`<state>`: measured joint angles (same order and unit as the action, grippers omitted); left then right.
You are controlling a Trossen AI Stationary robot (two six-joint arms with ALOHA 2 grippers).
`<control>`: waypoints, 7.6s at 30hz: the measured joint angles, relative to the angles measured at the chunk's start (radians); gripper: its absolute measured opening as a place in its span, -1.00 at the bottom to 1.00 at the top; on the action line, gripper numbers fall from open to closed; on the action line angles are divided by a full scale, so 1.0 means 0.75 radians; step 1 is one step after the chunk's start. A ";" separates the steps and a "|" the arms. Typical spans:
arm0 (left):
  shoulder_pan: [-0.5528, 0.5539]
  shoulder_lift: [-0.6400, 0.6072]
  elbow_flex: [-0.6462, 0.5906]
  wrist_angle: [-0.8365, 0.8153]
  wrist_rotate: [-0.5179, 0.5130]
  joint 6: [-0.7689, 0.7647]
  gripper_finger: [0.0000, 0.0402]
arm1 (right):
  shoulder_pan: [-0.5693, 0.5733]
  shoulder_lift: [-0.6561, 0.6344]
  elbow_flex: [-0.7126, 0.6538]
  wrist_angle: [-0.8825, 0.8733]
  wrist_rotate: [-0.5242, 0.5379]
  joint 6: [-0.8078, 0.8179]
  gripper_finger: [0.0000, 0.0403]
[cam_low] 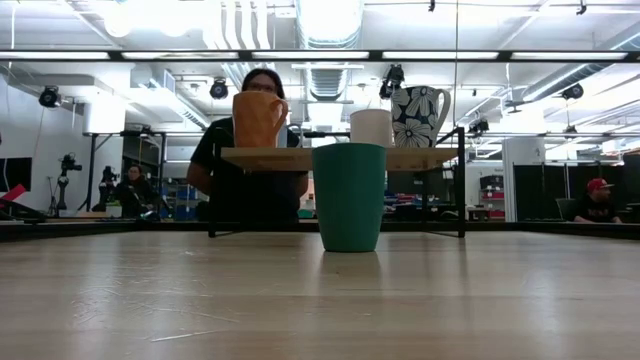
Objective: Stack small to large cups/mugs on shelf
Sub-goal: Put the green cup on the shelf
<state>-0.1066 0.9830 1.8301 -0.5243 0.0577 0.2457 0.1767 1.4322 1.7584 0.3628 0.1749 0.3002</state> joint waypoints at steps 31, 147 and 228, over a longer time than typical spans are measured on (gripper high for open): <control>0.000 -0.056 -0.003 -0.080 -0.005 -0.077 -0.72 | 0.000 0.066 -0.001 -0.140 0.491 -0.392 -0.74; -0.001 -0.067 -0.004 -0.142 0.071 -0.101 -0.72 | -0.112 0.263 0.454 -0.044 -0.572 -0.021 -0.06; 0.000 0.050 0.002 -0.047 0.320 -0.177 -0.72 | -0.177 0.517 0.795 -0.375 -0.445 0.187 0.07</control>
<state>-0.1066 1.0206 1.8319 -0.5594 0.2980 0.1130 0.0437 1.8203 2.3547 0.0816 -0.1591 0.4405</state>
